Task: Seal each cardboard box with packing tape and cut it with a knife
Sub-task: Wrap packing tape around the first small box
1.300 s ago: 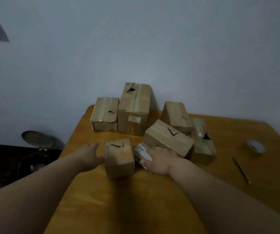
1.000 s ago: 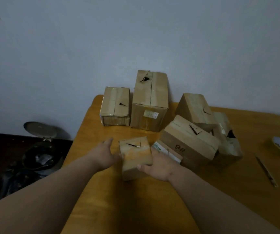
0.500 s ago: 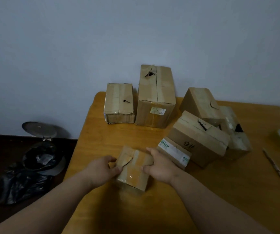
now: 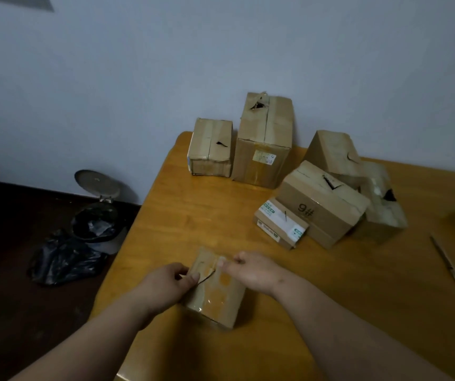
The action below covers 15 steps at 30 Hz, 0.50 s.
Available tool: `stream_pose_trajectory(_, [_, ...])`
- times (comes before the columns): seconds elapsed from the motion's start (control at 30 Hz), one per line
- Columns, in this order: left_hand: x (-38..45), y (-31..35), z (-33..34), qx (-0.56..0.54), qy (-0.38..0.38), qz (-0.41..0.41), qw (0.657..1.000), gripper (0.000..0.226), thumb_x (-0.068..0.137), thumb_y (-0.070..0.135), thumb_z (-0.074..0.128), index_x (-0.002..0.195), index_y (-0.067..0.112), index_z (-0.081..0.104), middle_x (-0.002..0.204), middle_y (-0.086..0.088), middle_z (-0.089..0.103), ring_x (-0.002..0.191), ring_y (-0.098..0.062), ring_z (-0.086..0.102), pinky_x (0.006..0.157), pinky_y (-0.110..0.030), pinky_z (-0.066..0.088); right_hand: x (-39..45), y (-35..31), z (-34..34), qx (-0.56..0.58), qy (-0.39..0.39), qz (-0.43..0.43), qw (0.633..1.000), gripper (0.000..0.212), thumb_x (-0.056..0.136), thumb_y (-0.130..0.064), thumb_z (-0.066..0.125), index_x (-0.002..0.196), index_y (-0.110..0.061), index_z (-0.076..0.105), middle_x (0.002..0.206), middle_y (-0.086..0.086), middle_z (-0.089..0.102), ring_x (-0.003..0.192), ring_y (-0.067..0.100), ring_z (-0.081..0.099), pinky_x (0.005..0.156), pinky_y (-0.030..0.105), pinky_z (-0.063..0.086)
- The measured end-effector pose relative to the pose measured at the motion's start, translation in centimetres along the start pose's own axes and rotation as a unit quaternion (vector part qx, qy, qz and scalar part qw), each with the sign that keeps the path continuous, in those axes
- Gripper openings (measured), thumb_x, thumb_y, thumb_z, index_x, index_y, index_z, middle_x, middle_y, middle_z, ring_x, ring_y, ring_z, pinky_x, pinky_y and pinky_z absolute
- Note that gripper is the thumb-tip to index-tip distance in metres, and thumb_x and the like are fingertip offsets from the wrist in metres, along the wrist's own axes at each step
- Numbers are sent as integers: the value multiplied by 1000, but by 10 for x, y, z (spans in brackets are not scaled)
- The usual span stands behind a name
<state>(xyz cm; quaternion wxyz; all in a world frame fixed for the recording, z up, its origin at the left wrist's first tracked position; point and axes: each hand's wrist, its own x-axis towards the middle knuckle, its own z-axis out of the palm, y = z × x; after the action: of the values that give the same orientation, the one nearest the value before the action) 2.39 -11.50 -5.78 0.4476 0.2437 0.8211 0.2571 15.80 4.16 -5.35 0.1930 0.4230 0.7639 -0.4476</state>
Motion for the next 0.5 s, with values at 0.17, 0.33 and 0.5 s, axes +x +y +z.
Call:
stream_pose_trajectory(0.17, [-8,-5,9,-68,-17,-26,997,37,94,50,56,123,26,58,114,2,64,99,-18,62,73,-34,56,-11,-1,25,7,48,55,997,92,75,-81,49,148,-27,32,148,5,34,131,30,42,103,45,42])
stream_pose_trajectory(0.33, [-2,-3,6,-94,-28,-14,995,29,96,40,58,117,20,62,101,-3,70,93,-19,65,75,-32,56,-7,-12,36,33,82,83,993,91,74,-73,63,146,-26,31,144,6,36,126,30,47,94,44,51])
stream_pose_trajectory(0.5, [3,-8,5,-106,-39,-1,994,31,92,41,64,113,18,66,96,-2,73,86,-14,68,67,-22,54,-4,-15,31,77,57,114,989,88,76,-61,71,146,-24,33,147,6,33,129,32,45,99,50,48])
